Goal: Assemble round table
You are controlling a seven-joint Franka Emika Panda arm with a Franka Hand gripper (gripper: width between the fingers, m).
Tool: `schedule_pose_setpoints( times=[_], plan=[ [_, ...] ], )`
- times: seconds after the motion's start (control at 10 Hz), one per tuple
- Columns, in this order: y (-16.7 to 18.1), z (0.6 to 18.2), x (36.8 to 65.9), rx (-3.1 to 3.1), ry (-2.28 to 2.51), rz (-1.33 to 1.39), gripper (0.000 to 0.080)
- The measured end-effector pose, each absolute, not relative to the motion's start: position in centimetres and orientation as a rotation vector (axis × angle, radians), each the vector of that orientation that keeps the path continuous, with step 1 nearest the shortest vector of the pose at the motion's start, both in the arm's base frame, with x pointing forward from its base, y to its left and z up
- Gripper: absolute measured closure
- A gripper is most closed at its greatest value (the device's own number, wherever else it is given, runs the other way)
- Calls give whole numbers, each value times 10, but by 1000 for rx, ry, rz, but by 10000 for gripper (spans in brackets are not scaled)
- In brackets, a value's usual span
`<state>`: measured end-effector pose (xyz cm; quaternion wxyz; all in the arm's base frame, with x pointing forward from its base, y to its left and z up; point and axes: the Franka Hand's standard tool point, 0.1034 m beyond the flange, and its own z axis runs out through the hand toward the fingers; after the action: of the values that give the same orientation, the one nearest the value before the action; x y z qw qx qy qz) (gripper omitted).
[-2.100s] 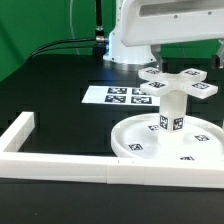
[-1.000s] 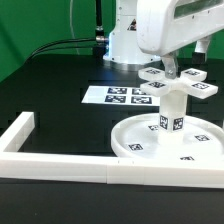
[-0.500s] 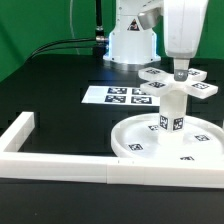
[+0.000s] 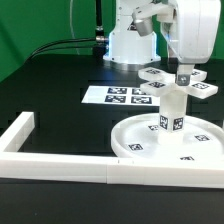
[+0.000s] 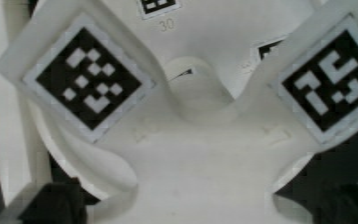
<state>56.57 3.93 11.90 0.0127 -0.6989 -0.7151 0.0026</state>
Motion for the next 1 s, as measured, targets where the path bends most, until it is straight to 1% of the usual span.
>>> schedule_pose_setpoints(
  times=[0.6, 0.8, 0.9, 1.0],
  plan=[
    [36, 106, 560, -2189, -2197, 36, 151],
    [35, 104, 560, -2190, -2192, 42, 151],
    [34, 104, 560, -2194, -2187, 44, 280],
    [34, 104, 560, -2205, -2176, 44, 280]
  ],
)
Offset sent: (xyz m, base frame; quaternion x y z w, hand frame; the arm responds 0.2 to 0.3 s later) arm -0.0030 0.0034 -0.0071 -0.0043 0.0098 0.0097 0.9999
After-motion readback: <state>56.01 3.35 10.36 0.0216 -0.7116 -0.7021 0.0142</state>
